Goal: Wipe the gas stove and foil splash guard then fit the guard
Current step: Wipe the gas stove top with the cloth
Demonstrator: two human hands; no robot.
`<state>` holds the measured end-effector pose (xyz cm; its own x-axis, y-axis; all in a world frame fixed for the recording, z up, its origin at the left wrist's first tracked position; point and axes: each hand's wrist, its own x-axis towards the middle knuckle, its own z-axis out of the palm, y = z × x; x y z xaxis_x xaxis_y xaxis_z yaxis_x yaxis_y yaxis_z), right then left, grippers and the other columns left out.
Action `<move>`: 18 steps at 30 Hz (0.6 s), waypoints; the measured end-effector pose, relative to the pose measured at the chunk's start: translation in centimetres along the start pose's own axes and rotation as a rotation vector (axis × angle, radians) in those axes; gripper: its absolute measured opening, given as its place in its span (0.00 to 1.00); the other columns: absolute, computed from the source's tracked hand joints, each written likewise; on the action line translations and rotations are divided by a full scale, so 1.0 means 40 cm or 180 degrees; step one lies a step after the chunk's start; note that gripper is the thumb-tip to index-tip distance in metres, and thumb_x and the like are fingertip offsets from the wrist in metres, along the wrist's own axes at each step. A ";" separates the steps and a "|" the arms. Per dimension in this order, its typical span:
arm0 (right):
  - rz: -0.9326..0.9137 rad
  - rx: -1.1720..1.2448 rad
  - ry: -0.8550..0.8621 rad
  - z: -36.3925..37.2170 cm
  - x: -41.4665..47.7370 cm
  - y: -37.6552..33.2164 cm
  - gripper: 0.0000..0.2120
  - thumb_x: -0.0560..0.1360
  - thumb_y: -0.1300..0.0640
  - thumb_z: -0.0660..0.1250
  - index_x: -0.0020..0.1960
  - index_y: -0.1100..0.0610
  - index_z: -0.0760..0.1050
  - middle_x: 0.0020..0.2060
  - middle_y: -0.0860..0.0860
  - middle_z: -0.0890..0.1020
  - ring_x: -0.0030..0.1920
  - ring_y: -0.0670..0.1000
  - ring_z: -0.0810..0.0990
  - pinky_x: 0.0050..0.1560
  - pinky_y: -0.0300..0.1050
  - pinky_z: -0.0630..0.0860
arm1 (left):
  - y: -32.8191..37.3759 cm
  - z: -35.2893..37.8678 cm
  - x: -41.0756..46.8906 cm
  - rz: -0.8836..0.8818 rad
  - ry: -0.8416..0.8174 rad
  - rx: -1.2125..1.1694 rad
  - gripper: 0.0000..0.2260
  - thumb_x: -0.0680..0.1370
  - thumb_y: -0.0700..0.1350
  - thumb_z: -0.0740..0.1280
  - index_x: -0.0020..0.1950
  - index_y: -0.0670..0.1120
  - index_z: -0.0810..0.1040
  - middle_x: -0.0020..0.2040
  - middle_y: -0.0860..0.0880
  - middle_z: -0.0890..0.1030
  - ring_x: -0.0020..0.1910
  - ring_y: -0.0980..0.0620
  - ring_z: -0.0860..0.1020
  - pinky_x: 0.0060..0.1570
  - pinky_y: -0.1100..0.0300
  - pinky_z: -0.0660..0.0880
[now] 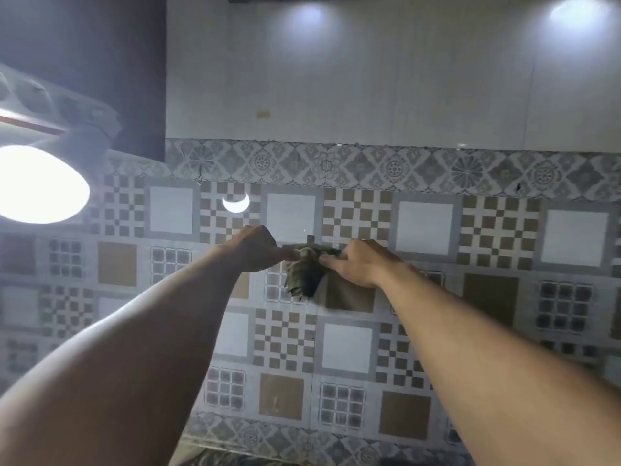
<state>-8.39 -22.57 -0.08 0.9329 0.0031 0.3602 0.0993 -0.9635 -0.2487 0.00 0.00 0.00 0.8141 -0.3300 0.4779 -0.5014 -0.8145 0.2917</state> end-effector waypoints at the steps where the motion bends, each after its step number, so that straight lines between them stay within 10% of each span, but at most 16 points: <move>1: -0.0018 -0.0007 0.0004 0.009 0.017 -0.008 0.29 0.74 0.30 0.59 0.46 0.56 0.79 0.41 0.53 0.81 0.40 0.54 0.80 0.44 0.49 0.78 | -0.007 0.003 0.006 0.0000 -0.0040 -0.0003 0.38 0.56 0.82 0.59 0.24 0.44 0.66 0.26 0.48 0.69 0.26 0.50 0.65 0.34 0.54 0.66; 8: -0.0291 -0.0568 0.0424 0.059 0.121 -0.035 0.09 0.78 0.50 0.64 0.53 0.55 0.77 0.50 0.53 0.80 0.46 0.57 0.79 0.44 0.49 0.77 | -0.024 0.040 0.071 0.0128 0.0126 0.0183 0.30 0.65 0.70 0.64 0.44 0.45 0.86 0.41 0.47 0.85 0.40 0.46 0.82 0.42 0.47 0.82; 18: -0.0515 -0.1104 0.0943 0.115 0.182 -0.038 0.06 0.77 0.62 0.66 0.53 0.60 0.79 0.48 0.56 0.81 0.43 0.57 0.79 0.37 0.46 0.70 | -0.031 0.112 0.118 0.0432 0.0745 0.0805 0.14 0.77 0.53 0.69 0.53 0.45 0.83 0.45 0.47 0.82 0.38 0.50 0.80 0.39 0.54 0.82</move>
<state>-0.14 -19.87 -1.20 0.7713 0.1326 0.6226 0.0668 -0.9895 0.1281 5.78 -2.71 -1.82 0.6413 -0.3490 0.6833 -0.4882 -0.8727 0.0125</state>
